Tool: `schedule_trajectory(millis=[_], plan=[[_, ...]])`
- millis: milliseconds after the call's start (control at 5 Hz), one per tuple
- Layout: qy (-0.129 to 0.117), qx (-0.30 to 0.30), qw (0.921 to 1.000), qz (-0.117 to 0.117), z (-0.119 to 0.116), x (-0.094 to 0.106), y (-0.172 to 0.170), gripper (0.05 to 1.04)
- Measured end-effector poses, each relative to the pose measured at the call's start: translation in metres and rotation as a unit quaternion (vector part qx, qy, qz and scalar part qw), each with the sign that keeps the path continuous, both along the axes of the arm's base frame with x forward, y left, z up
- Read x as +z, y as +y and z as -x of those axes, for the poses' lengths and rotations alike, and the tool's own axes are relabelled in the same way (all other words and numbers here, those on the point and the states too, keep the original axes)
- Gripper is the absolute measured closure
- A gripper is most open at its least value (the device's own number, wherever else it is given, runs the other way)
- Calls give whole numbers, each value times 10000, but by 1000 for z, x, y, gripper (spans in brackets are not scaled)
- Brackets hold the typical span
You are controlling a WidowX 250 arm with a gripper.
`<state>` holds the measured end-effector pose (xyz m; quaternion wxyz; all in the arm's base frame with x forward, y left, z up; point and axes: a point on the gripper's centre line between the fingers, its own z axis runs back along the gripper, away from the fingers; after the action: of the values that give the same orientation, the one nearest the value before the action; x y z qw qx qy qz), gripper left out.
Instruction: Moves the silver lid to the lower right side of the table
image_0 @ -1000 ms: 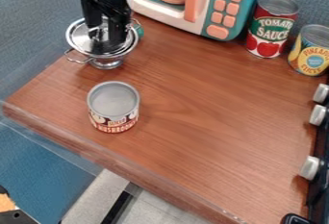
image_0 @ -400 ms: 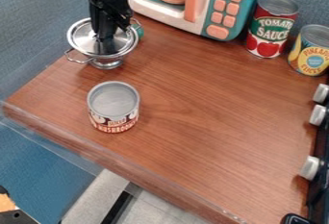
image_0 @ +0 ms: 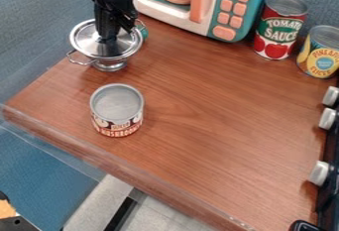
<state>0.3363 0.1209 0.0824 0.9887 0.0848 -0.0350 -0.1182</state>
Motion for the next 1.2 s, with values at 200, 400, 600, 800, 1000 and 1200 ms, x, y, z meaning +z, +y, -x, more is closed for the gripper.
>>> schedule_trajectory(millis=[200,400,600,800,1000,1200], plan=[[-100,-121,9997,174,-1,11,-14,1031],[-361,-310,9984,301,1,42,-32,1031],[-844,-672,9936,340,7,82,-67,1031],[-762,-1533,9832,631,13,79,-113,1031],[-636,-2575,9613,744,19,70,-161,1031],[-465,-3202,9426,828,37,45,-211,1031]])
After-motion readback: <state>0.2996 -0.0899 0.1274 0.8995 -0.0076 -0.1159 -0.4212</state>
